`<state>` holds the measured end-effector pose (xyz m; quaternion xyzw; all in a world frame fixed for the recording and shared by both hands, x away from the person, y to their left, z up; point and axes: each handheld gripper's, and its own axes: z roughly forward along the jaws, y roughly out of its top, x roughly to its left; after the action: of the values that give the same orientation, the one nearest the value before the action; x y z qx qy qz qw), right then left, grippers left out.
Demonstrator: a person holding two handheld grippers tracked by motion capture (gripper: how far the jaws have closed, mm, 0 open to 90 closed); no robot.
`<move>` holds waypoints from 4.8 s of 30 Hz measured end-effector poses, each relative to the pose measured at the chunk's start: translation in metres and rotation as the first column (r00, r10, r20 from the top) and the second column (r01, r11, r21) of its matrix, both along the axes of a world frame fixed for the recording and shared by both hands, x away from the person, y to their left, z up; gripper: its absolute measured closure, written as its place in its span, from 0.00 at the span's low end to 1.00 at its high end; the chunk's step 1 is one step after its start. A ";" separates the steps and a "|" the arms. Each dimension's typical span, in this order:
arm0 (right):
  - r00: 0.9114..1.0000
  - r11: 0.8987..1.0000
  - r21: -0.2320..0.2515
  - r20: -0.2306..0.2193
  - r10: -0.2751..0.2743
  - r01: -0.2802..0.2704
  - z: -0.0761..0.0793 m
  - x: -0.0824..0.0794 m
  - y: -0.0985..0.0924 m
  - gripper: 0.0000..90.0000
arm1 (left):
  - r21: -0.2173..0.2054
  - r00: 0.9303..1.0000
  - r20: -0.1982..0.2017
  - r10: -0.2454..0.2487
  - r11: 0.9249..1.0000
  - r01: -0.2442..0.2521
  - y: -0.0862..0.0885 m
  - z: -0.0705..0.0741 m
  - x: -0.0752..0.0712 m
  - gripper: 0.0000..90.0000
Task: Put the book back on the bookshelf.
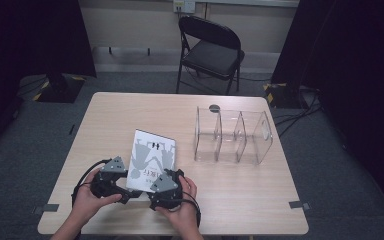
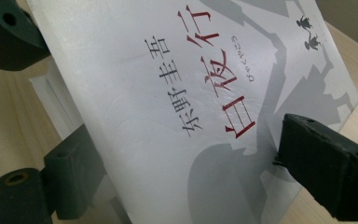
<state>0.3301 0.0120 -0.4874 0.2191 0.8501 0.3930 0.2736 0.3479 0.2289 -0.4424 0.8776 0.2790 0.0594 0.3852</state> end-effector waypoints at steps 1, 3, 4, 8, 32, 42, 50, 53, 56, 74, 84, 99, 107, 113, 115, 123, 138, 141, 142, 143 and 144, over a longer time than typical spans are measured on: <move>1.000 1.000 0.002 -0.001 0.002 -0.002 0.000 0.000 0.000 0.12 | 0.000 1.000 0.000 0.000 1.000 0.000 0.000 0.000 0.000 0.20; 1.000 1.000 0.007 0.006 0.004 -0.004 0.000 0.000 -0.001 0.13 | -0.002 1.000 0.002 0.001 1.000 -0.001 0.000 0.000 0.000 0.20; 1.000 1.000 0.010 0.004 0.004 -0.004 -0.001 0.000 -0.001 0.13 | -0.002 1.000 0.000 0.002 1.000 -0.002 0.000 -0.001 0.000 0.20; 1.000 1.000 0.018 -0.013 0.003 -0.003 0.003 0.001 -0.002 0.18 | -0.008 1.000 0.005 0.003 1.000 -0.003 0.000 -0.001 0.000 0.19; 0.999 0.993 -0.117 0.020 0.027 -0.024 0.030 -0.004 -0.002 0.54 | 0.098 0.999 0.055 -0.003 0.995 -0.003 0.033 -0.025 0.008 0.22; 0.999 0.992 -0.119 -0.018 0.030 -0.032 0.043 0.002 -0.007 0.60 | 0.125 0.997 0.073 0.011 0.992 -0.020 0.038 -0.033 0.012 0.22; 0.999 0.993 -0.122 -0.041 0.005 -0.010 0.059 0.008 -0.011 0.64 | 0.124 0.996 0.082 0.022 0.992 -0.032 0.039 -0.035 0.013 0.22; 0.999 0.992 -0.129 -0.049 -0.002 -0.004 0.064 0.010 -0.011 0.65 | 0.134 0.997 0.080 0.020 0.991 -0.030 0.039 -0.035 0.013 0.22; 0.998 0.991 -0.133 -0.062 -0.007 -0.001 0.068 0.013 -0.011 0.65 | 0.135 0.997 0.074 0.019 0.990 -0.029 0.039 -0.037 0.013 0.22; 0.992 0.989 -0.150 -0.123 -0.026 0.007 0.087 0.023 -0.013 0.68 | 0.154 0.998 0.053 0.035 0.987 -0.043 0.034 -0.046 0.019 0.21; 0.984 0.986 -0.168 -0.177 -0.031 0.000 0.111 0.031 -0.010 0.70 | 0.119 0.997 0.052 0.059 0.991 -0.064 0.025 -0.049 0.024 0.17; 0.974 0.980 -0.199 -0.224 -0.027 -0.019 0.123 0.032 -0.004 0.70 | 0.107 0.988 0.120 0.101 0.988 -0.114 0.008 -0.048 0.023 0.18; 0.974 0.976 -0.216 -0.225 -0.024 -0.025 0.125 0.033 0.000 0.70 | 0.115 0.982 0.160 0.101 0.986 -0.120 0.008 -0.042 0.021 0.19; 0.974 0.973 -0.228 -0.226 -0.012 -0.041 0.127 0.034 0.002 0.69 | 0.140 0.973 0.225 0.052 0.986 -0.085 0.005 -0.033 0.017 0.23; 0.974 0.971 -0.233 -0.226 -0.011 -0.044 0.130 0.034 0.002 0.70 | 0.136 0.971 0.236 0.038 0.988 -0.071 0.005 -0.031 0.016 0.23; 0.970 0.965 -0.254 -0.243 -0.007 -0.056 0.142 0.036 0.002 0.70 | 0.134 0.958 0.288 0.002 0.990 -0.043 -0.002 -0.016 0.011 0.21; 0.964 0.958 -0.272 -0.265 0.014 -0.088 0.154 0.041 0.003 0.70 | 0.137 0.953 0.303 -0.005 0.990 -0.039 -0.004 -0.005 0.008 0.19; 0.963 0.959 -0.271 -0.269 0.013 -0.089 0.154 0.040 0.003 0.70 | 0.135 0.957 0.290 0.001 0.990 -0.042 -0.004 -0.007 0.008 0.20; 0.963 0.958 -0.270 -0.268 0.017 -0.092 0.154 0.040 0.003 0.70 | 0.133 0.957 0.290 0.003 0.990 -0.043 -0.004 -0.007 0.008 0.20; 0.964 0.959 -0.267 -0.267 0.016 -0.090 0.154 0.040 0.003 0.70 | 0.125 0.959 0.284 0.009 0.991 -0.047 -0.004 -0.007 0.008 0.20; 0.963 0.960 -0.268 -0.268 0.010 -0.085 0.154 0.040 0.003 0.70 | 0.126 0.961 0.274 0.017 0.991 -0.053 -0.003 -0.007 0.008 0.20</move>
<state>0.3702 0.0152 -0.3330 0.2084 0.9305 0.2442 0.1765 0.3562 0.2257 -0.4497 0.8796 0.2342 0.2048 0.3598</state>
